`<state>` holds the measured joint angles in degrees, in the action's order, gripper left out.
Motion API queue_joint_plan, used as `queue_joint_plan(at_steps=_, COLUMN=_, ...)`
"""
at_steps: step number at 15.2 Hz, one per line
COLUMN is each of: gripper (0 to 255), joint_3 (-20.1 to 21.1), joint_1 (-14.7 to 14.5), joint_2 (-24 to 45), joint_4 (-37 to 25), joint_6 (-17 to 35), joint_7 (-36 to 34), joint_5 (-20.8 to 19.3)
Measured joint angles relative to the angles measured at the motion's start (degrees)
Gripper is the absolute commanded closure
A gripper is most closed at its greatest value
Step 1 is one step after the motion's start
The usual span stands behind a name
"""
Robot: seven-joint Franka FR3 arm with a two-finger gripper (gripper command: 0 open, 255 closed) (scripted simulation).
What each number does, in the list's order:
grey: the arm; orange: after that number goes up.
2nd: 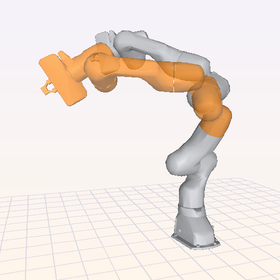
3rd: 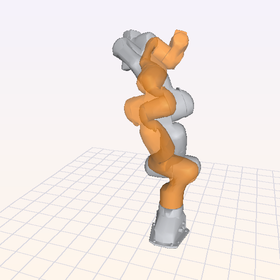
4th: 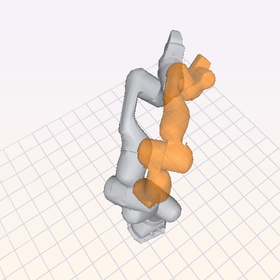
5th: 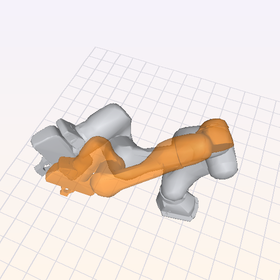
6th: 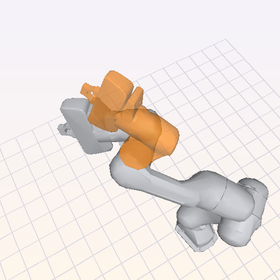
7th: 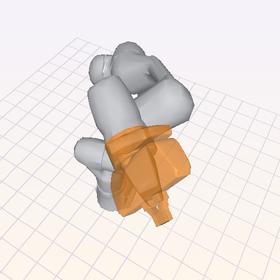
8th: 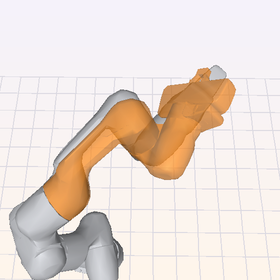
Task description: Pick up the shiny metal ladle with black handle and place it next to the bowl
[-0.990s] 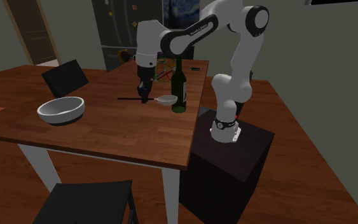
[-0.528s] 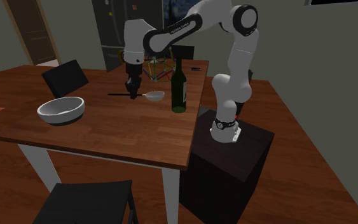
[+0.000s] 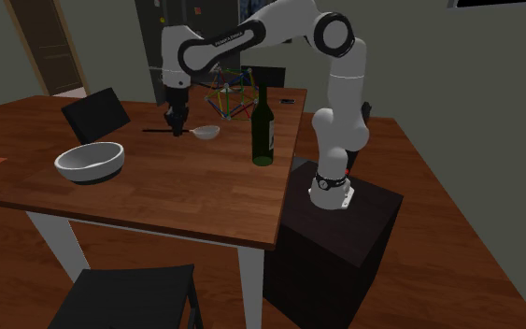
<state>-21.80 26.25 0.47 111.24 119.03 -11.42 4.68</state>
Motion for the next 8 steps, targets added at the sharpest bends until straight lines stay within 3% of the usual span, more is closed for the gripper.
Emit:
queue_joint_plan(at_steps=2, gripper=255, joint_3=-0.9, joint_1=1.1, joint_2=3.6, joint_4=-3.8, joint_6=-0.6, joint_7=2.6, joint_5=1.8)
queue_joint_plan(at_steps=8, gripper=255, joint_3=-1.0, joint_1=1.5, joint_2=5.6, joint_4=-1.8, joint_6=3.0, joint_7=4.0, joint_5=3.0)
